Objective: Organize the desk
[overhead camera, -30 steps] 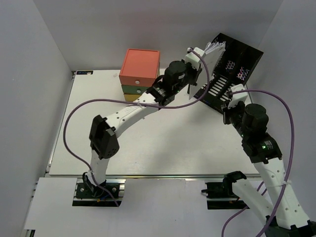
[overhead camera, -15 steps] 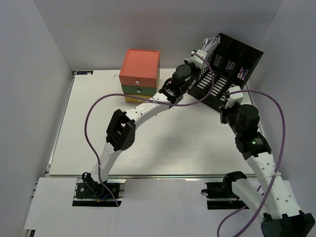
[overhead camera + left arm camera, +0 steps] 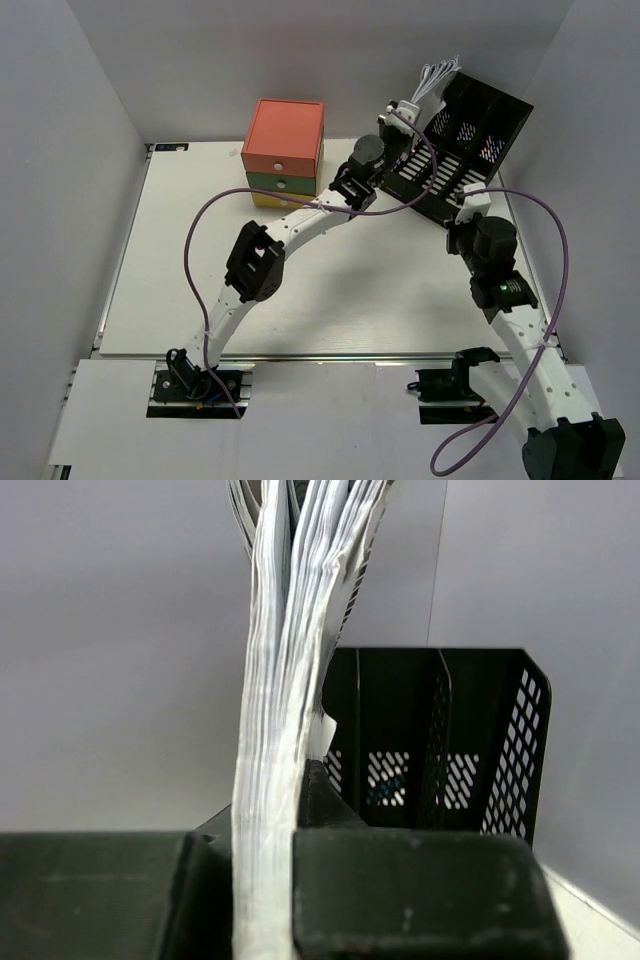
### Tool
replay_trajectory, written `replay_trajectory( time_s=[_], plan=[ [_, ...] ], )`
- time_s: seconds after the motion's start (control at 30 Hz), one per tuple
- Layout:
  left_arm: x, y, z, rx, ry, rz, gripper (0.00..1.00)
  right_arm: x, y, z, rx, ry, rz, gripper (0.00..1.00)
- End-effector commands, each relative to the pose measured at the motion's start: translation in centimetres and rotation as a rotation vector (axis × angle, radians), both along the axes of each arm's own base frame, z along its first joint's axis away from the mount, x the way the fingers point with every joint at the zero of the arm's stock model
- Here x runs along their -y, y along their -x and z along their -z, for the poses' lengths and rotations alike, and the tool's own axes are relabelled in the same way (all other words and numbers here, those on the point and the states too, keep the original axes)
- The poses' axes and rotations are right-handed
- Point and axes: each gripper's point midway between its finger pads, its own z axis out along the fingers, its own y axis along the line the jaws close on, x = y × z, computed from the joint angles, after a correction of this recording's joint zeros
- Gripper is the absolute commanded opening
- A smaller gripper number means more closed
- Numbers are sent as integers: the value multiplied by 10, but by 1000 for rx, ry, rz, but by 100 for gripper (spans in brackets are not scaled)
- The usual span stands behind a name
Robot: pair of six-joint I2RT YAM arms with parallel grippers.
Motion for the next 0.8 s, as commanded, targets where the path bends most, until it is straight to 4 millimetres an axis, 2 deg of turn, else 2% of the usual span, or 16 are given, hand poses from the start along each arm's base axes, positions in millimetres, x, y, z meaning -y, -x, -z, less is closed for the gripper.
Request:
replay_trajectory(
  time_s=[0.0,0.07,0.1,0.23,0.33,0.37,0.67,0.7,0.77],
  plan=[
    [-12,4,-51,137,135,-2,0,8,-5,-11,62,-21,39,0],
    [-12,4,-54,161,157,3,0,8,-4,-5,49,-23,40,0],
    [-14,-3,-46,160,155,-7,0,8,-4,-4,45,-26,36,0],
    [-16,-10,-37,157,172,-11,0,8,-5,1,35,-22,33,0],
    [-9,-7,-31,156,177,32,0,6,-5,5,26,-23,25,0],
    [-12,-11,-30,155,177,32,0,5,-5,5,24,-23,21,0],
    [11,-10,4,90,155,133,0,7,-6,7,28,-13,22,0],
    [12,-9,2,95,157,141,0,6,-5,7,27,-14,20,0],
    [11,-16,12,86,145,136,0,7,-5,8,24,-12,21,0]
  ],
)
